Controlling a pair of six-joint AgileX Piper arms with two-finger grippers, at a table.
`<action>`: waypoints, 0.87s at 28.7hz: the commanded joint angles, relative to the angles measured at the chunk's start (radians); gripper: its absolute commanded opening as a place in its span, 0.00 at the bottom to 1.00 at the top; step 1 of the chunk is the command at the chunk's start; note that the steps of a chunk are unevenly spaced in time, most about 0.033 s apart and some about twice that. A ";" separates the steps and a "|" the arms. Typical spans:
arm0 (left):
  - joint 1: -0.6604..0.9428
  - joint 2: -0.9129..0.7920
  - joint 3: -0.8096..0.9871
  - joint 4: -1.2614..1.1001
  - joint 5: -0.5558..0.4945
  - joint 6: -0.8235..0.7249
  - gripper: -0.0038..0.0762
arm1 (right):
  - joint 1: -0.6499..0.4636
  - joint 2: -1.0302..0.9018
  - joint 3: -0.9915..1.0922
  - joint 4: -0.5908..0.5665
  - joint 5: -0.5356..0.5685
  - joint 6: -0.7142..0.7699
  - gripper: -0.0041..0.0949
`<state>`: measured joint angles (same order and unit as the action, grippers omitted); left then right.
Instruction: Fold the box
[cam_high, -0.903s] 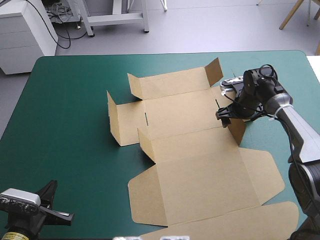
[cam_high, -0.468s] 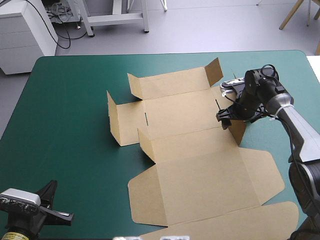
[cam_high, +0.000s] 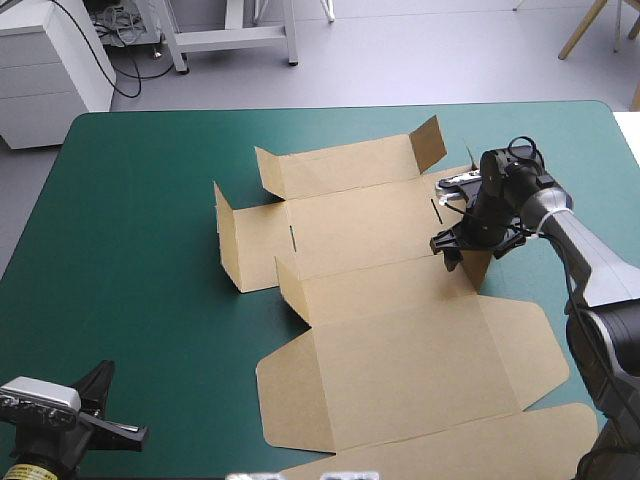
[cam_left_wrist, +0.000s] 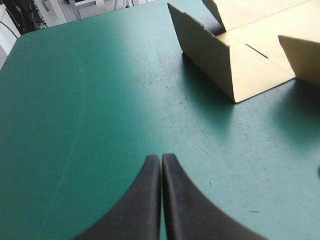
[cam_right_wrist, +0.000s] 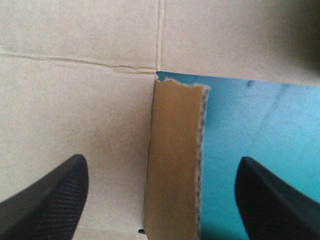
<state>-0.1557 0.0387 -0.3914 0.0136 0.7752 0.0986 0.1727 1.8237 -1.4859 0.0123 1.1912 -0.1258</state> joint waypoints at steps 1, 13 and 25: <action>0.000 0.016 -0.025 -0.001 -0.075 -0.011 0.04 | -0.006 -0.041 -0.023 -0.012 -0.006 -0.007 0.57; 0.000 0.016 -0.025 -0.001 -0.075 -0.011 0.04 | -0.006 -0.041 -0.023 -0.001 -0.008 -0.049 0.02; 0.000 0.016 -0.025 -0.001 -0.075 -0.011 0.04 | 0.027 -0.041 -0.144 0.307 -0.020 -0.563 0.02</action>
<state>-0.1557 0.0387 -0.3914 0.0136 0.7752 0.0968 0.1792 1.8319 -1.5758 0.2580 1.1759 -0.5470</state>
